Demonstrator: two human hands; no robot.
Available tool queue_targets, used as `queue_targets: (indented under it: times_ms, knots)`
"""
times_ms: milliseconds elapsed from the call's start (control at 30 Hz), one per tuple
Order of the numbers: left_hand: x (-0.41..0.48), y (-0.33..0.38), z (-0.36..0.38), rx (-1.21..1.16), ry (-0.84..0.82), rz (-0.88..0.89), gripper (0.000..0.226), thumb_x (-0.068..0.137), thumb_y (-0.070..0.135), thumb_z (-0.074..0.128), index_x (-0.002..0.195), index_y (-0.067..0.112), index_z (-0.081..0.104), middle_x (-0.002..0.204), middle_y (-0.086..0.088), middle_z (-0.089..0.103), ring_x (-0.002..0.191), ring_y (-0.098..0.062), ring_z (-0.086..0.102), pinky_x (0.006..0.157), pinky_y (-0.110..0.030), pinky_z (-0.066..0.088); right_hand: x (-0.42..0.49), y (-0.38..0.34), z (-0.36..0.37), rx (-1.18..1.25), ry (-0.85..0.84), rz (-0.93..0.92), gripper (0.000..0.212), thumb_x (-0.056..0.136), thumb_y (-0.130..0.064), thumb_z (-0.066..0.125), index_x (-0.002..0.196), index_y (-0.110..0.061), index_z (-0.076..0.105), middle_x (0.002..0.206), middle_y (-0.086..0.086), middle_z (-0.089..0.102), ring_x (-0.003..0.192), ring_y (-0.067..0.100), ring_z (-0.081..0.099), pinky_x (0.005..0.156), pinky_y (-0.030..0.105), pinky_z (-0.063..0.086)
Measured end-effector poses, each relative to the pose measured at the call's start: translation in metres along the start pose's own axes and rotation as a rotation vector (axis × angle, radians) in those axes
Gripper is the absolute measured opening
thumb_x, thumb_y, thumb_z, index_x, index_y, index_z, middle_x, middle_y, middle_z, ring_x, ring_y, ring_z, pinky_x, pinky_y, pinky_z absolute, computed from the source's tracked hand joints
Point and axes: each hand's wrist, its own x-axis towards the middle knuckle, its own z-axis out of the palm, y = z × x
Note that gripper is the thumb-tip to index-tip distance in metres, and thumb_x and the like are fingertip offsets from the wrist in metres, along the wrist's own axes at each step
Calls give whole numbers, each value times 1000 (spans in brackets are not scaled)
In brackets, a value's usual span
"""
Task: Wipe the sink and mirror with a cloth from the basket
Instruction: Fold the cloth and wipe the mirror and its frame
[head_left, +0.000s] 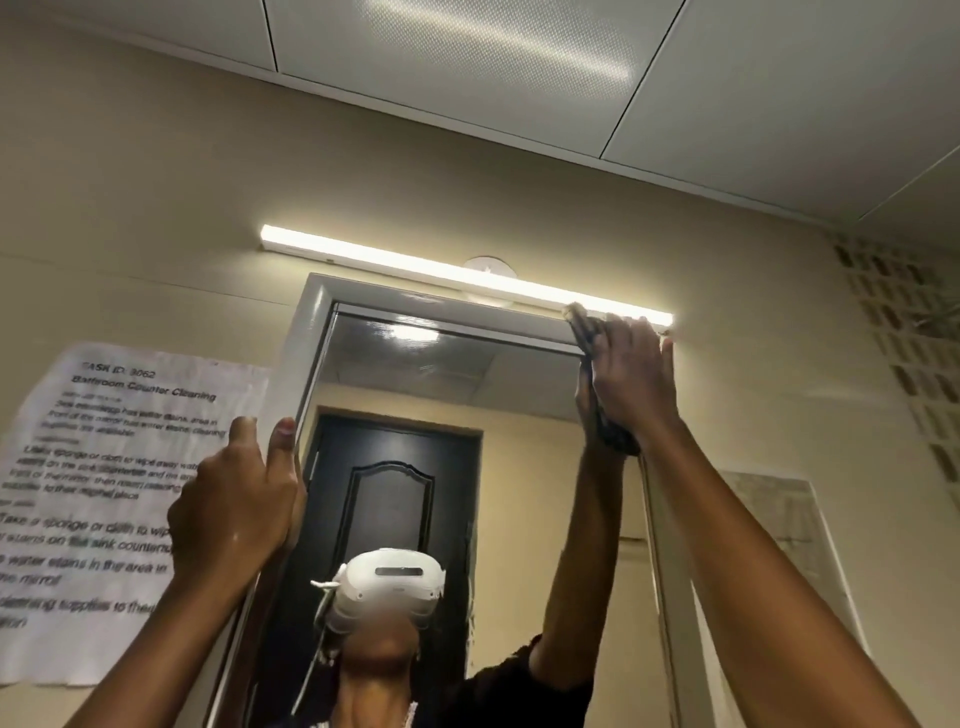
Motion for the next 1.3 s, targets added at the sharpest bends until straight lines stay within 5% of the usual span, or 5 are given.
queue_targets:
  times_ms: [167, 467, 900, 1033, 1300]
  knots:
    - [-2, -1, -1, 37, 6, 8, 53, 96, 43, 29, 126, 1, 42, 94, -34, 60, 87, -49, 57, 65, -41, 32, -43, -4, 0, 5, 21, 105, 52, 99, -29, 36, 148, -15, 22, 155, 11, 23, 142, 29, 23, 116, 47, 25]
    - [-2, 0, 0, 35, 8, -14, 54, 96, 45, 28, 128, 3, 40, 101, -38, 58, 93, -54, 56, 74, -52, 43, -236, -10, -23, -39, -70, 249, 65, 92, -45, 12, 149, -13, 18, 159, 6, 7, 146, 22, 7, 119, 45, 15]
    - [0, -7, 6, -48, 43, 23, 60, 93, 53, 26, 123, 4, 43, 90, -25, 62, 77, -36, 58, 64, -33, 35, -15, -51, 14, -57, 52, 272, 52, 99, -36, 32, 146, -16, 27, 156, 13, 22, 144, 33, 14, 119, 49, 9]
    - [2, -10, 8, -74, 44, 27, 71, 88, 62, 21, 121, 5, 47, 77, -13, 54, 67, -23, 49, 50, -25, 27, -1, -119, 27, 15, -1, -26, 44, 98, -37, 30, 137, -21, 40, 143, 9, 43, 135, 30, 32, 114, 52, 19]
    - [3, -11, 9, -145, 105, 24, 83, 82, 66, 12, 120, 4, 53, 78, -15, 60, 74, -32, 62, 52, -25, 32, -8, -252, 50, 87, -158, -550, 48, 98, -38, 27, 145, -30, 28, 154, -3, 28, 143, 23, 21, 116, 48, 13]
